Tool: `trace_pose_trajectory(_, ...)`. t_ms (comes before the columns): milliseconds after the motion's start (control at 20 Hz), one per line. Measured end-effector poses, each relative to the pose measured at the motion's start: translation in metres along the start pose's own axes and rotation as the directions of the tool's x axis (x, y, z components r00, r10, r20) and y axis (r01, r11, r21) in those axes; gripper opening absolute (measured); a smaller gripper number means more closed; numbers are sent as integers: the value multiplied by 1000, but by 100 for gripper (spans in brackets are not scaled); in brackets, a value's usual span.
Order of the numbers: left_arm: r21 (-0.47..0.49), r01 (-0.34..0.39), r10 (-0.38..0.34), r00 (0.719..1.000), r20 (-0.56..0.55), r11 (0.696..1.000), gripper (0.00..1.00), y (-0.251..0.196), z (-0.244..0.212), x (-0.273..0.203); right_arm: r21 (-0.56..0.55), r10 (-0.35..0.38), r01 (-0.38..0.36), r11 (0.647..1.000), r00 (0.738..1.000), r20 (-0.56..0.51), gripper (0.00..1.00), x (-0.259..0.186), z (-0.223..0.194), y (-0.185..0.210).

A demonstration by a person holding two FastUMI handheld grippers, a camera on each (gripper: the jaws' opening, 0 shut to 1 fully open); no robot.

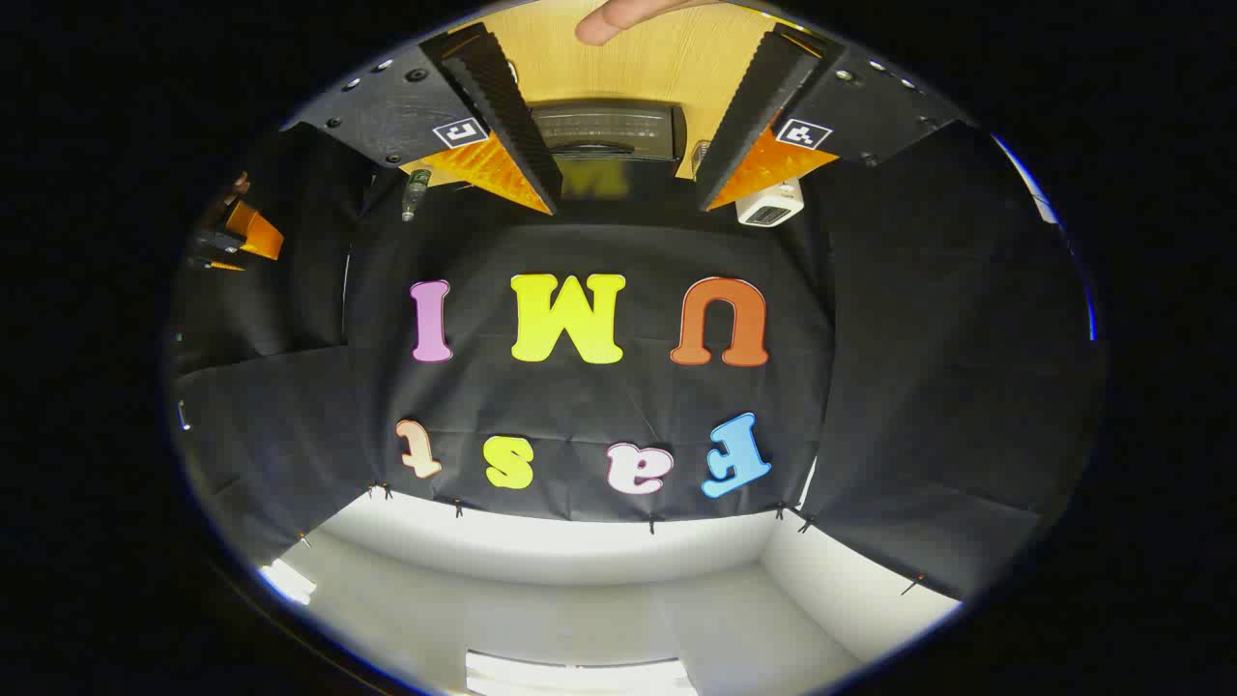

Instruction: Open the electric oven with the left hand, put the food in, and close the electric oven.

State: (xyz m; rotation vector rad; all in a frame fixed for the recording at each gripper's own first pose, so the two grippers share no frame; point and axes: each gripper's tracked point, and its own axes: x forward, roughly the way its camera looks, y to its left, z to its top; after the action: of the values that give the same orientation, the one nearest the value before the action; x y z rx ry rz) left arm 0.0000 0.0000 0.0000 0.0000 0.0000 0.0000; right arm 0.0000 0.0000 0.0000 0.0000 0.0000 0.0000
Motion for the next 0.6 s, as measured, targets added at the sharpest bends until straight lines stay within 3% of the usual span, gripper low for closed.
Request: trace_pose_trajectory(600,18,24,-24,1000,-14,1000,92,-12,-14,15,2,11,-11,1000,1000,3,99,5,-3,-9)
